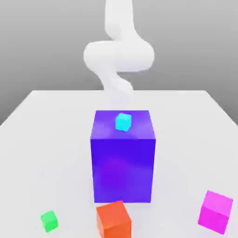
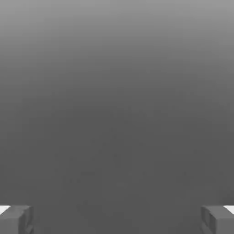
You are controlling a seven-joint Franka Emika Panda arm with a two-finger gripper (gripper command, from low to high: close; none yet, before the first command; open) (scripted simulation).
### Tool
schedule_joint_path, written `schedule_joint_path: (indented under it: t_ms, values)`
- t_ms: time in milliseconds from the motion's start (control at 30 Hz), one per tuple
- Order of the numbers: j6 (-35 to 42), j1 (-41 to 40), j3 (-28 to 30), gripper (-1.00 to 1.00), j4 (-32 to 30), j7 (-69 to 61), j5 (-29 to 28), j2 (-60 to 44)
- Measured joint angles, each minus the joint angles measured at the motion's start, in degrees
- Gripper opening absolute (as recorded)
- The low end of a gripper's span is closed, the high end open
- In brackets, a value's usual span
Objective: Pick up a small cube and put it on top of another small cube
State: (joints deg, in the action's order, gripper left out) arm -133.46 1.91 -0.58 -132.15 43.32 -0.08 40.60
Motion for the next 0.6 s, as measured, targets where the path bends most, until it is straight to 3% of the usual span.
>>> schedule_joint_path:
  t_ms: [600]
  values:
    - [-12.1, 12.0, -6.9, 0.00, -2.7, -17.4, -1.6, -37.7]
